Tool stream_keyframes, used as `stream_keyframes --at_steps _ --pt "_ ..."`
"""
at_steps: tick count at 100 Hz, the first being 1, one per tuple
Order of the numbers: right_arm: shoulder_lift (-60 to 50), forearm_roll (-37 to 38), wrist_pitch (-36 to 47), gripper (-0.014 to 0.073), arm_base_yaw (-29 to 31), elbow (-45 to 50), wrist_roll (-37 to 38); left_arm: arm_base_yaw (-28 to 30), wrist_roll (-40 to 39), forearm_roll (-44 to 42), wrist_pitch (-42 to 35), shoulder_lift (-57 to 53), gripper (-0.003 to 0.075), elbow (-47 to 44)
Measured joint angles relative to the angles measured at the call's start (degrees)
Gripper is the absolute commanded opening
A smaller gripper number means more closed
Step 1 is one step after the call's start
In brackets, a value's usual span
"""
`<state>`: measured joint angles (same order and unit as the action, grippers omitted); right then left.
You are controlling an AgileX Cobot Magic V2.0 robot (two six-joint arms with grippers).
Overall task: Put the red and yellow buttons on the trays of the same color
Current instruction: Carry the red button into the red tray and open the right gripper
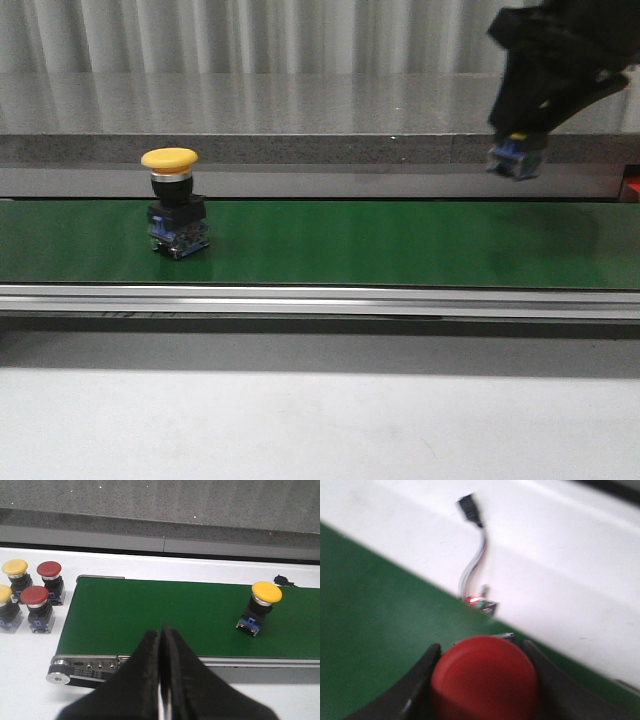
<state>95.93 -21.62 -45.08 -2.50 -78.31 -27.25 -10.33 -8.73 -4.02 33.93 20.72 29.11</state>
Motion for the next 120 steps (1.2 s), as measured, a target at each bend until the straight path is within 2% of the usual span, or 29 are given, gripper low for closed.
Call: stream_keyframes --at_steps 22,38,67,105,110,115,120 --pt "4.5 0.4 1.1 0.0027 16.7 -7.9 2.7 0.0 0.0 0.0 0.0 0.0 -0.0020 0.0" --pt "10.4 0.5 2.6 0.0027 23.1 -13.5 3.2 0.0 0.0 0.0 0.0 0.0 -0.0020 0.0" --pt "22.0 1.9 3.2 0.0027 26.0 -20.1 3.4 0.0 0.0 0.0 0.0 0.0 -0.0020 0.0" --pt "28.5 4.1 4.5 0.0031 26.4 -21.0 3.4 0.0 0.0 0.0 0.0 0.0 -0.0020 0.0" --pt "28.7 4.1 4.5 0.0066 26.4 -21.0 3.4 0.0 0.0 0.0 0.0 0.0 -0.0020 0.0" --pt "28.9 4.1 4.6 0.0137 26.4 -21.1 3.4 0.0 0.0 0.0 0.0 0.0 -0.0020 0.0" --pt "28.9 4.1 4.7 0.0258 26.4 -21.2 3.4 0.0 0.0 0.0 0.0 0.0 -0.0020 0.0"
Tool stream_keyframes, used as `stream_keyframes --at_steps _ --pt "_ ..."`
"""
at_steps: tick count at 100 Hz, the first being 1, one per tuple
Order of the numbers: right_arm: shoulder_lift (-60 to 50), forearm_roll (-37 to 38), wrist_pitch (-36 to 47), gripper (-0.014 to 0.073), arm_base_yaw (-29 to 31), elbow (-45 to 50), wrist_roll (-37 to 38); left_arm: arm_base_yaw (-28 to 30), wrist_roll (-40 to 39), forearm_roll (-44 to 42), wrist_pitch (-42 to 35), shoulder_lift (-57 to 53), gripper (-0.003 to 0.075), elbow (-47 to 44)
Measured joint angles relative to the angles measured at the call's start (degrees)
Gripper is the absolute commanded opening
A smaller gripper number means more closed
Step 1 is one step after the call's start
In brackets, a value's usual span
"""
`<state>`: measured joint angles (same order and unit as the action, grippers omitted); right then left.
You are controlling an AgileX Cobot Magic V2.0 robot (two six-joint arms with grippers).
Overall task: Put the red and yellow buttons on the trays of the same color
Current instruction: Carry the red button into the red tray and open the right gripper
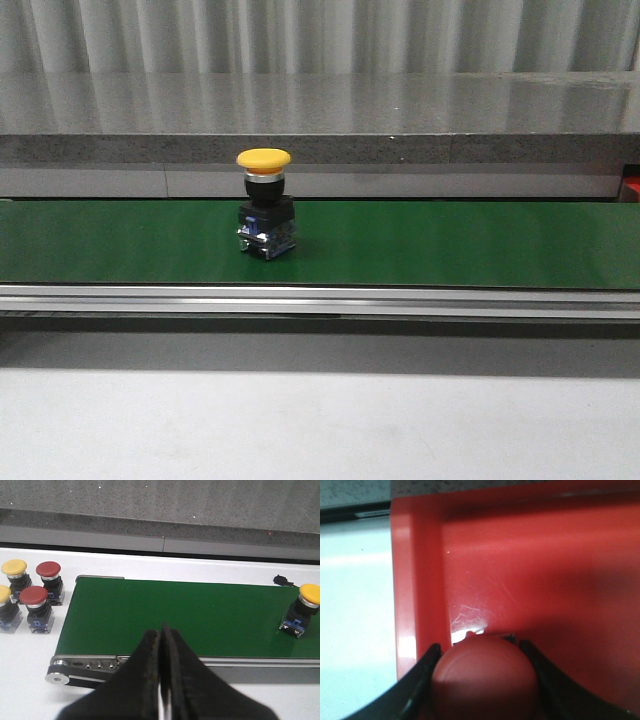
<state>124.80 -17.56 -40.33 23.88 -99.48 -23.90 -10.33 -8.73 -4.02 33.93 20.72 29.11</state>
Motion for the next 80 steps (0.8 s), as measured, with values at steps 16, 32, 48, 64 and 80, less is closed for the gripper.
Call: stream_keyframes --at_steps 16,32,48,64,80 --pt "0.1 0.0 0.0 0.0585 0.0 0.0 0.1 0.0 0.0 0.0 0.0 0.0 -0.0020 0.0" --pt "0.1 0.0 -1.3 0.0612 0.0 -1.6 0.1 0.0 0.0 0.0 0.0 0.0 -0.0020 0.0" --pt "-2.1 -0.2 -3.4 0.0612 0.0 -4.2 0.1 0.0 0.0 0.0 0.0 0.0 -0.0020 0.0" --pt "-7.9 -2.1 -6.5 0.0612 0.0 -4.6 0.1 0.0 0.0 0.0 0.0 0.0 -0.0020 0.0" --pt "-16.2 -2.3 -8.2 0.0612 -1.5 -2.6 0.2 0.0 0.0 0.0 0.0 0.0 -0.0020 0.0"
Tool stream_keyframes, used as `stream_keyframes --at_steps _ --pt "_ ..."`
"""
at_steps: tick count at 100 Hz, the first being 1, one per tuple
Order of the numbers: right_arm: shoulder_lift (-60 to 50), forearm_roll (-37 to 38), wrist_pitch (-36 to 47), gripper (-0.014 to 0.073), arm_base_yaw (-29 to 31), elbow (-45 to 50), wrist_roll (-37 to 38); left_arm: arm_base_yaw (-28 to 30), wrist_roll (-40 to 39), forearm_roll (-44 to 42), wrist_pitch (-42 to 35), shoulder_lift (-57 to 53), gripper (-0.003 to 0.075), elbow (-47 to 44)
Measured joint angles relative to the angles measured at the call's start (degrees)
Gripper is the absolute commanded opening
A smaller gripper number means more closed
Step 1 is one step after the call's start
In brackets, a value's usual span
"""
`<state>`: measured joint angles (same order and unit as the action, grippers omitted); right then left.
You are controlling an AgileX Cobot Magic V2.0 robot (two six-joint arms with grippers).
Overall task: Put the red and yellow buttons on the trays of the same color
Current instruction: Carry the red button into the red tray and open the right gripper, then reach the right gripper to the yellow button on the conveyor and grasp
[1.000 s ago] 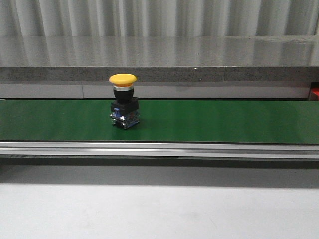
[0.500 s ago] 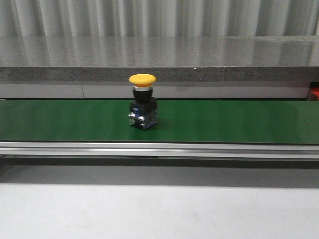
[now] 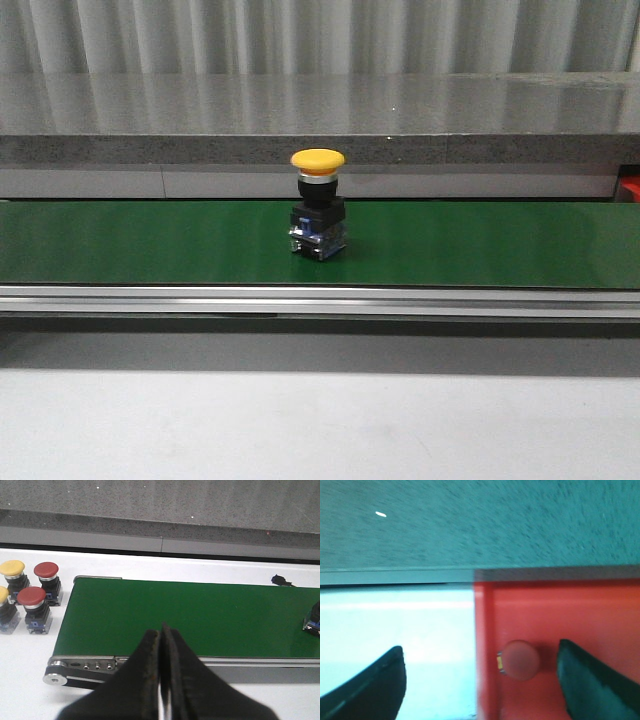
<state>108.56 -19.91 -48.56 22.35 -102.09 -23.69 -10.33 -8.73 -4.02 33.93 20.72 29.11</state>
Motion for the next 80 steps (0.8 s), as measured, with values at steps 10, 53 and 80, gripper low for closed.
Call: stream_keyframes --at_steps 10,53,80 --pt "-6.1 -0.2 -0.2 0.0612 -2.4 4.7 0.0 0.0 0.0 0.0 0.0 0.0 -0.0020 0.0" --pt "-31.1 -0.7 1.9 0.0612 -14.4 38.8 -1.9 0.0 0.0 0.0 0.0 0.0 -0.0020 0.0" --pt "-33.3 -0.7 -2.8 0.0612 -24.1 42.9 -4.4 0.0 0.0 0.0 0.0 0.0 -0.0020 0.0"
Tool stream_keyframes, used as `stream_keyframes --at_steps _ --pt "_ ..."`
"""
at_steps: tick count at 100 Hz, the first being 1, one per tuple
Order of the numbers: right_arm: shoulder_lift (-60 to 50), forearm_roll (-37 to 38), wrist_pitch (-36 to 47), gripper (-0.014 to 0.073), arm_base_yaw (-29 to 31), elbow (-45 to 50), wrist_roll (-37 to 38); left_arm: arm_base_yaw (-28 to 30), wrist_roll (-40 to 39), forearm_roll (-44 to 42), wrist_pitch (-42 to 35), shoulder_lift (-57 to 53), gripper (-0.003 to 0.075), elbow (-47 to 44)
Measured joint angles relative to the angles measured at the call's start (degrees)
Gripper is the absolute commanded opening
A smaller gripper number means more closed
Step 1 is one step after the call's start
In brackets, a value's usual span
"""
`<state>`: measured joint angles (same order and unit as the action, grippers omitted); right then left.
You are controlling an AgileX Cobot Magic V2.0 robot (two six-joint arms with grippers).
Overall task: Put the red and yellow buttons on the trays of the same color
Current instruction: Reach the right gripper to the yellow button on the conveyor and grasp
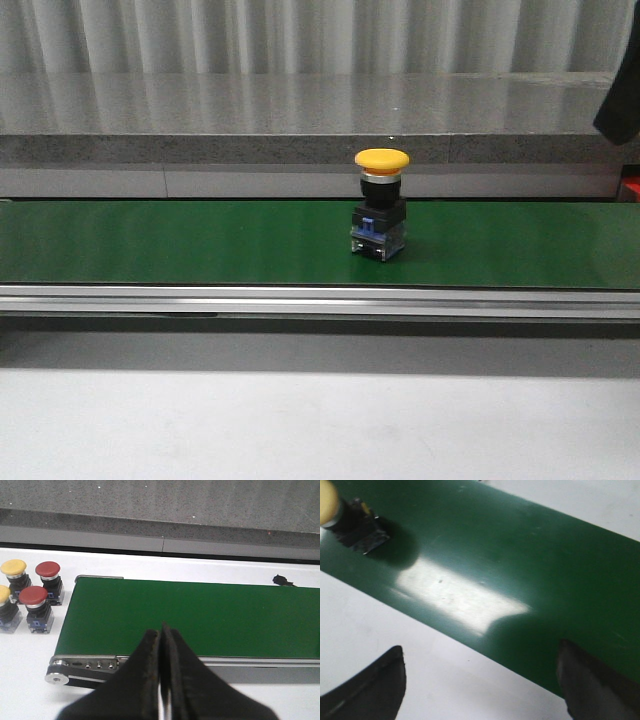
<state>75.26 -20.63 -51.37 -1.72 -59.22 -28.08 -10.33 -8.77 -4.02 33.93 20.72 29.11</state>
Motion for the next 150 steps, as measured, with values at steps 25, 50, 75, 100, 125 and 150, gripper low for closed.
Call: stream_keyframes --at_steps 25,50,75,100,125,150 --pt "4.8 0.0 4.2 0.0612 -7.3 0.0 -0.2 0.0 0.0 0.0 0.0 0.0 -0.0020 0.0" --pt "11.0 -0.1 12.7 0.0612 -14.6 0.0 -0.2 0.0 0.0 0.0 0.0 0.0 -0.0020 0.0" --pt "14.6 -0.3 19.9 0.0610 -16.4 0.0 -0.2 0.0 0.0 0.0 0.0 0.0 -0.0020 0.0" --pt "16.4 -0.3 23.5 0.0366 -16.4 -0.1 -0.2 0.0 0.0 0.0 0.0 0.0 -0.0020 0.0" --pt "16.6 -0.3 23.7 0.0165 -16.4 -0.1 0.4 0.0 0.0 0.0 0.0 0.0 -0.0020 0.0" --pt "10.2 -0.3 19.3 0.0165 -11.7 -0.1 3.1 0.0 0.0 0.0 0.0 0.0 -0.0020 0.0"
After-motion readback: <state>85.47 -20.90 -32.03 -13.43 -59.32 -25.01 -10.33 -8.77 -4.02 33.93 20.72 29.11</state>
